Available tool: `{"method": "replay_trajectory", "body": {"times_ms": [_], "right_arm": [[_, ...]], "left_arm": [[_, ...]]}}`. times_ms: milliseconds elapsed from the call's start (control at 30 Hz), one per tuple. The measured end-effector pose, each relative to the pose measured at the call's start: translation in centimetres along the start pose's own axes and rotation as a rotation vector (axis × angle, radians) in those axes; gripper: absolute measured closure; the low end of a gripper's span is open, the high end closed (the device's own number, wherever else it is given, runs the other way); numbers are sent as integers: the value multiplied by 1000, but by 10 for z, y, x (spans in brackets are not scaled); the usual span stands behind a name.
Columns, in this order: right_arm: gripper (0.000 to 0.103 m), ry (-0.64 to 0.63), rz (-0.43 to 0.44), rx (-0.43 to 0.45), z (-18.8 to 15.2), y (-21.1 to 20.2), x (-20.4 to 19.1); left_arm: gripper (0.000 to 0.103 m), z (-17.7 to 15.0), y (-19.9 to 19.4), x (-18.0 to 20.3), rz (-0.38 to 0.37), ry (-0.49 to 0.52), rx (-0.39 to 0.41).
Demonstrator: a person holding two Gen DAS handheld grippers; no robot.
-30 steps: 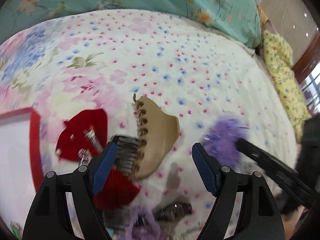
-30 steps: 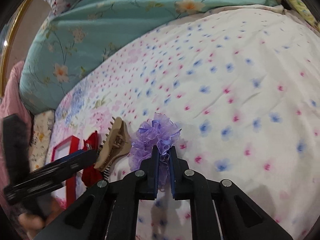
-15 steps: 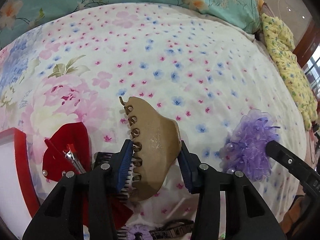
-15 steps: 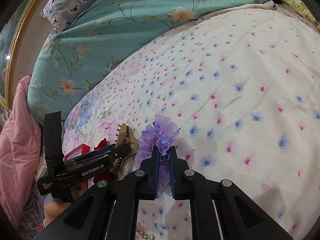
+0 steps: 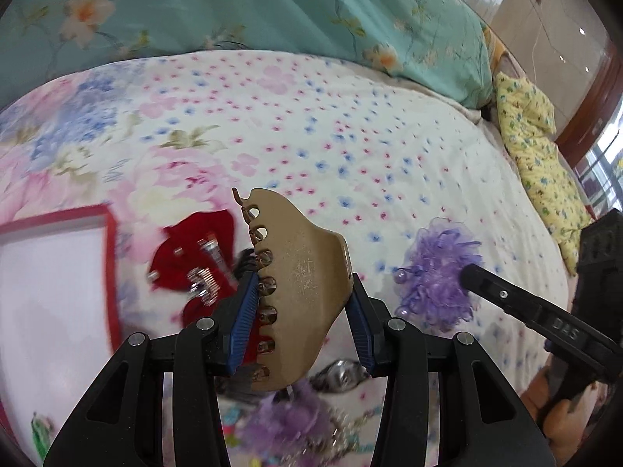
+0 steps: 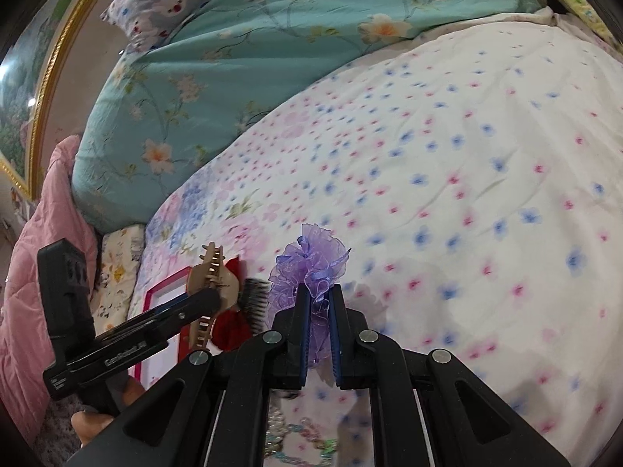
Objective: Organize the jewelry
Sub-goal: 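Carry the claw clip and purple scrunchie into the tray and release both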
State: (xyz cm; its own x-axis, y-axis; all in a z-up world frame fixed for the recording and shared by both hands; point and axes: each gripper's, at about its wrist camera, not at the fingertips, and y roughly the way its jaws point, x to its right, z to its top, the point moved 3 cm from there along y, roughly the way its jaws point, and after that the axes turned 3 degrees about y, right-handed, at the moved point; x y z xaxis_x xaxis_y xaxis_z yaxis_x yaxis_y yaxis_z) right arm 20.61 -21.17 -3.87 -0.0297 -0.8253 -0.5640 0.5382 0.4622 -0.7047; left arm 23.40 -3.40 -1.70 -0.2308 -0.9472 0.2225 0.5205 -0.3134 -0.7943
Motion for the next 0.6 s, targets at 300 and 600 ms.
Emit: {"method": "replay_trajectory", "body": {"times_ms": [300, 600], "right_arm": [[95, -62, 72, -48, -17, 16, -47], [95, -121, 119, -101, -33, 36, -91]], "left_arm": [[60, -29, -49, -50, 33, -100, 50], [60, -50, -82, -91, 74, -163, 91]]}}
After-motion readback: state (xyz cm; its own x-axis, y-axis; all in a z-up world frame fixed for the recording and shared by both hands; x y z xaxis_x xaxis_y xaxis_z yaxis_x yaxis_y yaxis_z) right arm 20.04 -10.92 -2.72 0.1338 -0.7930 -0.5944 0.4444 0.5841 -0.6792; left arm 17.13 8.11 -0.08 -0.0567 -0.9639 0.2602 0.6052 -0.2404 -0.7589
